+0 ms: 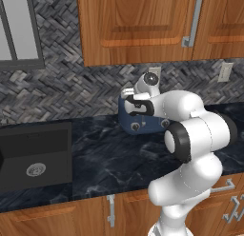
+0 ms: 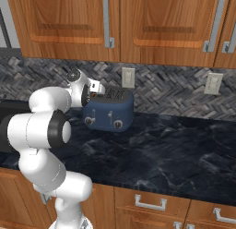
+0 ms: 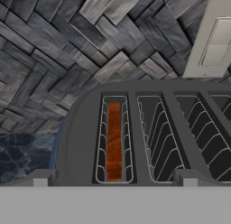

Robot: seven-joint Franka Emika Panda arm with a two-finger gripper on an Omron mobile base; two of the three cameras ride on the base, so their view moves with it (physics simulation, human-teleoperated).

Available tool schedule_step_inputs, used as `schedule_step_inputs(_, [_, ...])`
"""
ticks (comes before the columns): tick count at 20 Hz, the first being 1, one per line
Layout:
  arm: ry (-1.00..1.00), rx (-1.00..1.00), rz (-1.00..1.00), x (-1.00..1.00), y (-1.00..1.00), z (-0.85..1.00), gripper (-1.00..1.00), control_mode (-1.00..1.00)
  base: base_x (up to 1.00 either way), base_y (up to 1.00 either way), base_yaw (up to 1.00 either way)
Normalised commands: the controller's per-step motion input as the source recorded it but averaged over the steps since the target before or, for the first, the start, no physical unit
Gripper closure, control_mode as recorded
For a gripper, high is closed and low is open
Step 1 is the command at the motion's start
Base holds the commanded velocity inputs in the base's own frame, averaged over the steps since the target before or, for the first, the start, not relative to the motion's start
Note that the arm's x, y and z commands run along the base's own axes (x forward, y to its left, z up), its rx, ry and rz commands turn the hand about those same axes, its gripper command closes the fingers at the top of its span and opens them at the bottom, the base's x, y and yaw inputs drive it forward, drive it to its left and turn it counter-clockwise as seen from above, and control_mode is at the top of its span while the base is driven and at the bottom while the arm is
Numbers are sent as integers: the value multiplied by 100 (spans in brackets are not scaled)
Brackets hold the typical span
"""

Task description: Start the toaster. Once the lever pops up, take the bread to the plate on the dining counter.

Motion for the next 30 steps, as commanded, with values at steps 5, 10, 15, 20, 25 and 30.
schedule_step_inputs(5, [0, 0, 0, 0, 0, 0, -100, -100, 0, 0, 0])
schedule_step_inputs(10, [0, 0, 0, 0, 0, 0, -100, -100, 0, 0, 0])
schedule_step_inputs(15, [0, 0, 0, 0, 0, 0, -100, -100, 0, 0, 0])
schedule_step_inputs(20, [0, 0, 0, 0, 0, 0, -100, -100, 0, 0, 0])
schedule_step_inputs(25, [0, 0, 0, 0, 0, 0, -100, -100, 0, 0, 0])
schedule_step_inputs(30, [0, 0, 0, 0, 0, 0, -100, -100, 0, 0, 0])
